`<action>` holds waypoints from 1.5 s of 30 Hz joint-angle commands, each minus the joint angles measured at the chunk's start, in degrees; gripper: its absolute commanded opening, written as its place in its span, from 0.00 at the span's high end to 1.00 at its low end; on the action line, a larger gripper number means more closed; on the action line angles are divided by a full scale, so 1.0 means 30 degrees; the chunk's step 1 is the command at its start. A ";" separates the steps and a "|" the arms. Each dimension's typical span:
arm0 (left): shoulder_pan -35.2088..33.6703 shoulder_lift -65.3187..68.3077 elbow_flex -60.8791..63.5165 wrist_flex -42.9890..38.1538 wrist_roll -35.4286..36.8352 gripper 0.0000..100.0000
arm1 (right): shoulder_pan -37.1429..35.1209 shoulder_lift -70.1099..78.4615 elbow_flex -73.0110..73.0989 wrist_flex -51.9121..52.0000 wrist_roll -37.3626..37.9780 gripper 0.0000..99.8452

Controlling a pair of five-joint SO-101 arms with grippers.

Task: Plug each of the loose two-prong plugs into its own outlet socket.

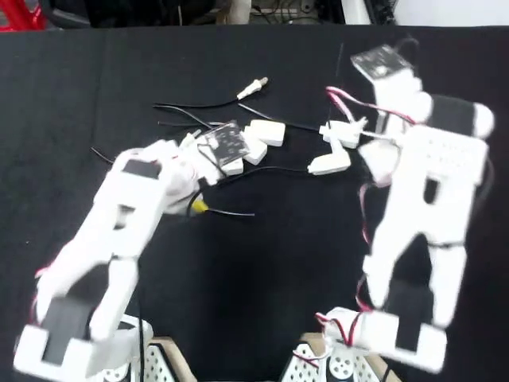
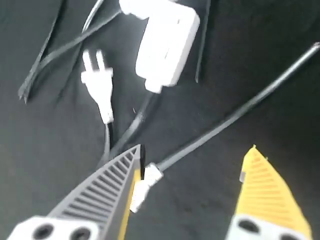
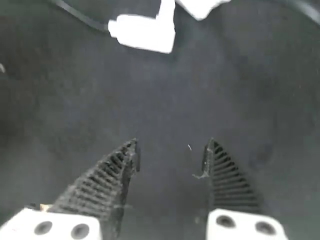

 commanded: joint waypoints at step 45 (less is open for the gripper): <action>0.1802 1.2161 -1.2264 0.2608 -0.2725 0.95 | 0.3692 -0.5231 1.3436 -1.1018 0.4249 0.80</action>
